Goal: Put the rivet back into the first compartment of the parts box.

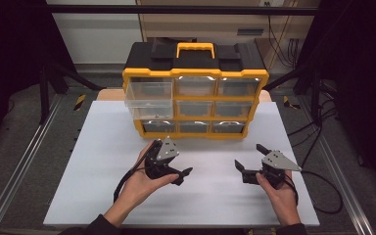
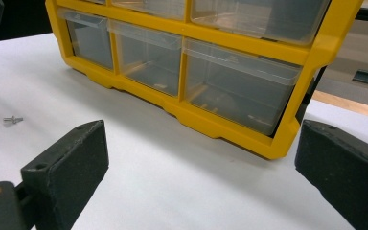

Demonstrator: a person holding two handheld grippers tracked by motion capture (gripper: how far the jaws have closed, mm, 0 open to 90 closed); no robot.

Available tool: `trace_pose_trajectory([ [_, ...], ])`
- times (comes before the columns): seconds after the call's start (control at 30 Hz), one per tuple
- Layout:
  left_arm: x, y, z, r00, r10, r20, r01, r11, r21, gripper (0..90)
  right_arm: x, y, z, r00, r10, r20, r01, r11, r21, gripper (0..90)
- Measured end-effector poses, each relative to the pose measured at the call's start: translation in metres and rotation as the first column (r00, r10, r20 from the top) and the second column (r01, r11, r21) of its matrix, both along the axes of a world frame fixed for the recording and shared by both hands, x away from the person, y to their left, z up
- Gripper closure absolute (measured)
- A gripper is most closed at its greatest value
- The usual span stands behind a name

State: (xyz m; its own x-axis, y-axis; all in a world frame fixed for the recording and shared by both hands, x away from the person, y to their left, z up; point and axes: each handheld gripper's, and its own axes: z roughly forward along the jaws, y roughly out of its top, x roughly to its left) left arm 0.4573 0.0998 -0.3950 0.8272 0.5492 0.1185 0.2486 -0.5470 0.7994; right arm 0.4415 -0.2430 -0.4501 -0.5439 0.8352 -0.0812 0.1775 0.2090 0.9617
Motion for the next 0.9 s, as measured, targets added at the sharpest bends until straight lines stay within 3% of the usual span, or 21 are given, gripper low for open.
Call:
trace_pose_trajectory([
  [0.3, 0.004, 0.007, -0.009, 0.9995, 0.020, -0.024, -0.019, 0.9995, 0.026, 6.8, 0.000, 0.000, 0.000, 1.0000, 0.000, 0.001, 0.000, 1.000, -0.001, 4.3],
  [0.53, 0.008, 0.012, -0.014, 0.9987, 0.038, -0.033, -0.036, 0.9967, 0.072, 7.0, 0.000, 0.000, 0.000, 1.0000, 0.002, 0.003, -0.002, 1.000, 0.001, 4.3],
  [0.9, 0.013, 0.018, -0.020, 0.9945, 0.079, -0.069, -0.073, 0.9932, 0.090, 7.1, 0.000, 0.000, 0.000, 1.0000, 0.002, 0.003, -0.002, 1.000, 0.001, 4.3],
])
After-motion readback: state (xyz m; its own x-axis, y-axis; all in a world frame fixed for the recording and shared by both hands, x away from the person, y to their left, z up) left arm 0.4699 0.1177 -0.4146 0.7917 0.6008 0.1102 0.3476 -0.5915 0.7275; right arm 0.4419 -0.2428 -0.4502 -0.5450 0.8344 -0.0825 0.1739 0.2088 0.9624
